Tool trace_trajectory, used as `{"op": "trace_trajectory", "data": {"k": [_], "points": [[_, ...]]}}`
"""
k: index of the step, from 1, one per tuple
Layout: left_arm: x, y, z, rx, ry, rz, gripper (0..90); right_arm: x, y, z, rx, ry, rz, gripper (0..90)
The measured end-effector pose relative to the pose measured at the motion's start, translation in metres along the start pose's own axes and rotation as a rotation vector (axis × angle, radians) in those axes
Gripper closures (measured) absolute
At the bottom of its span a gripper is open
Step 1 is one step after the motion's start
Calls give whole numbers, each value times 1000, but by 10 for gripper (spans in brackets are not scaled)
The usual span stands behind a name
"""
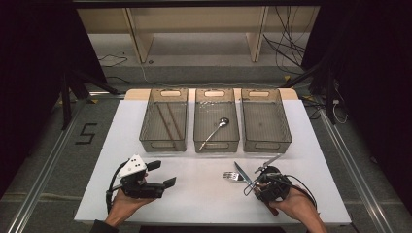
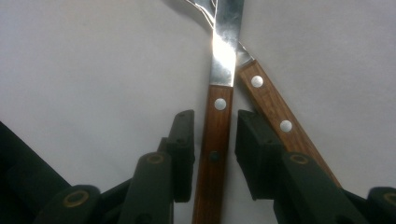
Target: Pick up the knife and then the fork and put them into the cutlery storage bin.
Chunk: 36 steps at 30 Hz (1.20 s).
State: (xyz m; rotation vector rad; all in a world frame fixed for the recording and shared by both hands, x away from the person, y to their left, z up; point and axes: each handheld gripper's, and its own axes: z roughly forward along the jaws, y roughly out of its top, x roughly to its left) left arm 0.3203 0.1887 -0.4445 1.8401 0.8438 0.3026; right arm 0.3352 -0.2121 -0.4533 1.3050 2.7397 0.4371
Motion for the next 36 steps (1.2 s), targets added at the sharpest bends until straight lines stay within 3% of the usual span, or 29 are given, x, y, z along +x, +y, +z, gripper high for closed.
{"op": "trace_trajectory", "data": {"k": [4, 16, 27, 36], "points": [[0, 0, 0, -2, 2, -3, 156, 3, 2, 4, 33, -24, -21, 732], [-1, 0, 1, 1, 3, 6, 156, 3, 7, 5, 64, -33, -7, 757], [-1, 0, 0, 1, 6, 14, 157, 1, 6, 5, 45, -21, 19, 773], [-1, 0, 0, -3, 14, 19, 157, -1, 4, 3, 16, -11, 5, 776]]}}
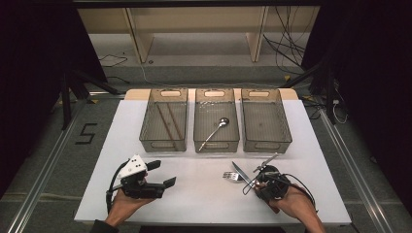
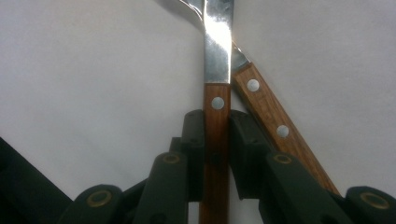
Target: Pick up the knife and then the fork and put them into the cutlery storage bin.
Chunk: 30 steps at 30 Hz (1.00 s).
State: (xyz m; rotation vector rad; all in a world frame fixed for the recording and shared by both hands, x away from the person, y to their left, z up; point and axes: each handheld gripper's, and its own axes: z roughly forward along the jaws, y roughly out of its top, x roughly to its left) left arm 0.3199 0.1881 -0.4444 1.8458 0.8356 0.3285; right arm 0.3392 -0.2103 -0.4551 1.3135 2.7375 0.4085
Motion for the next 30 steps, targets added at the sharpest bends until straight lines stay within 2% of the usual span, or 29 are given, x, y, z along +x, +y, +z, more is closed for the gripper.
{"op": "trace_trajectory", "data": {"k": [6, 15, 23, 30], "points": [[0, 0, 0, 1, 1, 2, 157, -1, -1, -7, -34, 15, -4, 776], [2, 0, -2, -16, 17, -5, 157, -6, 0, -30, -143, 51, -8, 776], [5, 0, -5, -46, 29, -24, 157, -23, 13, -52, -251, 52, 20, 776], [7, 0, -7, -45, 29, -26, 157, -40, 29, -61, -320, 40, 63, 775]]}}
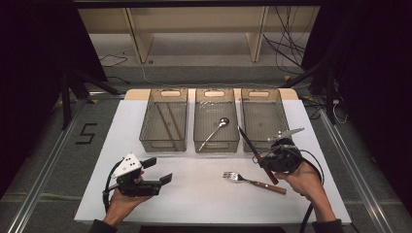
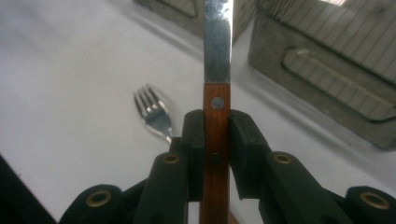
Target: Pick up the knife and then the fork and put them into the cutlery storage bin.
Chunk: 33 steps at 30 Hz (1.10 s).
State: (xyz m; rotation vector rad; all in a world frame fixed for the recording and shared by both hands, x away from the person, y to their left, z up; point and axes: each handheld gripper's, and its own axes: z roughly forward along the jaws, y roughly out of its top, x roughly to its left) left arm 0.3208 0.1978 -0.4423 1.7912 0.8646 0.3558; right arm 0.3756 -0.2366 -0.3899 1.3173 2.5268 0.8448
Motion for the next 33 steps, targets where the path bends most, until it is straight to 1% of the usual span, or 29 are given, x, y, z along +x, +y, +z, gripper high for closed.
{"op": "trace_trajectory", "data": {"k": [4, 9, 13, 20, 26, 33], "points": [[1, 0, -1, -2, 7, 3, 157, -9, 9, 0, -27, -12, 25, 776], [2, -1, -3, -10, 10, -10, 157, -20, 21, 1, -56, -19, 53, 775], [3, -1, -4, -9, 12, -9, 157, -26, 30, 4, -70, -30, 69, 775], [2, -1, -5, -13, 13, -17, 157, -33, 43, 3, -95, -41, 89, 775], [3, -2, -6, -14, 13, -13, 157, -38, 54, 4, -116, -46, 108, 775], [2, -2, -6, -13, 12, -12, 157, -46, 68, 6, -130, -67, 132, 775]]}}
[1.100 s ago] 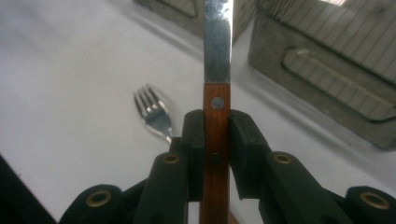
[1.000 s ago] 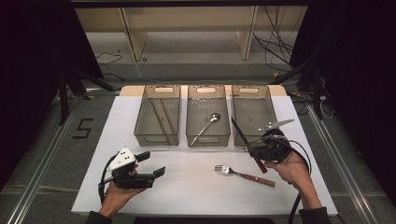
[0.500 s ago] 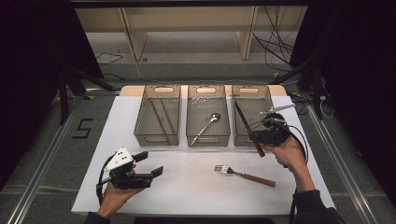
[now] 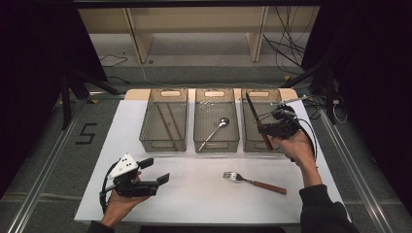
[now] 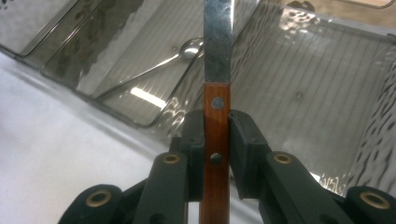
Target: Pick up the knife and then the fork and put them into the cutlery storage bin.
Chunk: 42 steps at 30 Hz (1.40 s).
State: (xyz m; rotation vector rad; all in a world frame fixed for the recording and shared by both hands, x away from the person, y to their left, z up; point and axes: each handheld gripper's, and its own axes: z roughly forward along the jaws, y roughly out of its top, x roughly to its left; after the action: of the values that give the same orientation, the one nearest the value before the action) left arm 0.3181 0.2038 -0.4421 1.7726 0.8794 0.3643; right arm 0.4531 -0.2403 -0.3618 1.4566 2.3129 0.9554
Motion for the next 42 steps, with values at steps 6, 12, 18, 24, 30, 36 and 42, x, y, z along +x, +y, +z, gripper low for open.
{"op": "trace_trajectory", "data": {"k": [6, 12, 18, 24, 30, 36, 42], "points": [[0, 0, 0, -1, -1, 0, 157, -6, 11, 5, -1, -10, 20, 775], [0, 0, 1, -1, -2, -1, 157, -11, 20, 7, -13, -23, 42, 775], [-1, 0, 1, -5, -3, -1, 157, -15, 29, 13, -13, -39, 65, 775], [-1, 0, 1, 0, -4, 6, 157, -21, 33, 23, -9, -50, 102, 774], [-2, 0, 2, 2, -6, 9, 157, -26, 35, 32, -11, -42, 141, 774], [-1, 0, 2, 1, -5, 8, 157, -27, 36, 39, -2, -50, 161, 774], [-1, 0, 1, -1, -6, 7, 157, -28, 34, 47, 8, -57, 176, 773]]}}
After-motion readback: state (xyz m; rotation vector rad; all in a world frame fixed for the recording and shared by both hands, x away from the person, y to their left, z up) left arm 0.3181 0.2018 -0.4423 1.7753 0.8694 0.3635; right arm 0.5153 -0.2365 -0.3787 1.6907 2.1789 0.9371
